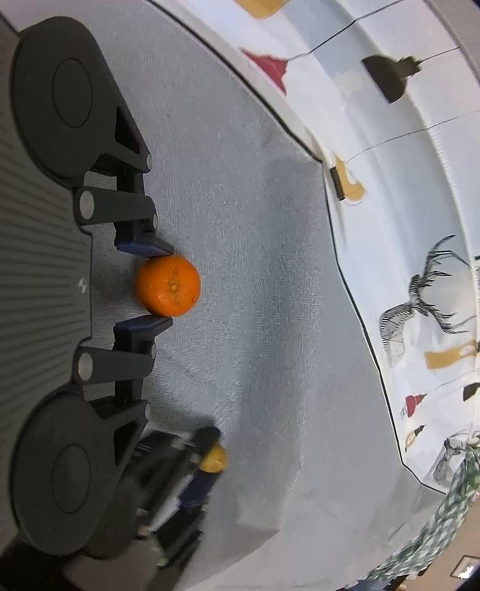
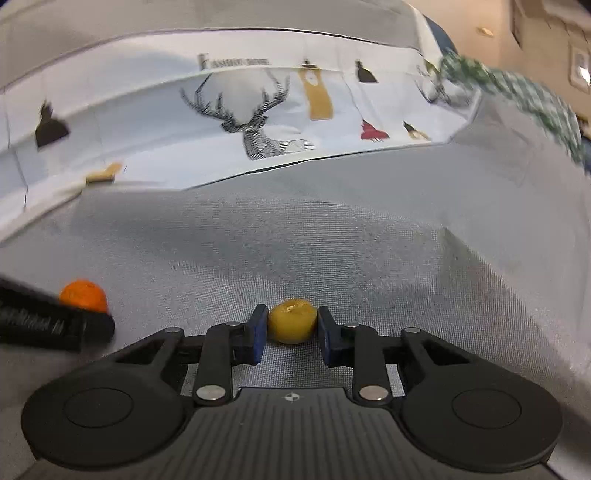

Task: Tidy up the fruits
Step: 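Grasp the mandarin with the left gripper while the right gripper grasps the yellow fruit, then carry the mandarin and yellow fruit over the blue plate with both grippers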

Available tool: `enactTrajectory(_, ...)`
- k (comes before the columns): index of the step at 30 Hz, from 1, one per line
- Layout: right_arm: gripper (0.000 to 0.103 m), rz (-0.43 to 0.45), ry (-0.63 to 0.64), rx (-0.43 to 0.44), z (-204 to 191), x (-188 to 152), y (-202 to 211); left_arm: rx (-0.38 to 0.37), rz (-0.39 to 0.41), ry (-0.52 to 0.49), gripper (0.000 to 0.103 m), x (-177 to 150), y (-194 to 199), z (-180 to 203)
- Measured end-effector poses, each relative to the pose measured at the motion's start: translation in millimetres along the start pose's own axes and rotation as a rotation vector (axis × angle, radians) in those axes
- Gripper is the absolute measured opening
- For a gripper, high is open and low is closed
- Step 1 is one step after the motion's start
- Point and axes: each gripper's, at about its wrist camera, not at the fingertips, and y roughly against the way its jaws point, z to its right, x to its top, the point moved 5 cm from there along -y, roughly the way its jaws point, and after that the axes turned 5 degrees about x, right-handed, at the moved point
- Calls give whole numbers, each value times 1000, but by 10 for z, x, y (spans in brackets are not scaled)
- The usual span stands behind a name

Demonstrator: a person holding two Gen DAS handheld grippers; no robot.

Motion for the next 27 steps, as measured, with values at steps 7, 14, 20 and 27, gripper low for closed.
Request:
enactTrajectory(7,29,57,-72,-49,129,44,65,48,-12,126,37,-486,856,-260)
enactTrajectory(14,29,83,-29,-22,-67,8,534,204,-28,239,37,-1313,2250,-748)
enactTrajectory(20,29,154,73,199,-454,14,1888,270,-20,323,37,-2010,3310,-964)
enactTrajectory(27,30,56,264,566,-805,-542,3582,305,-11,397,37,-2816,4208,-927)
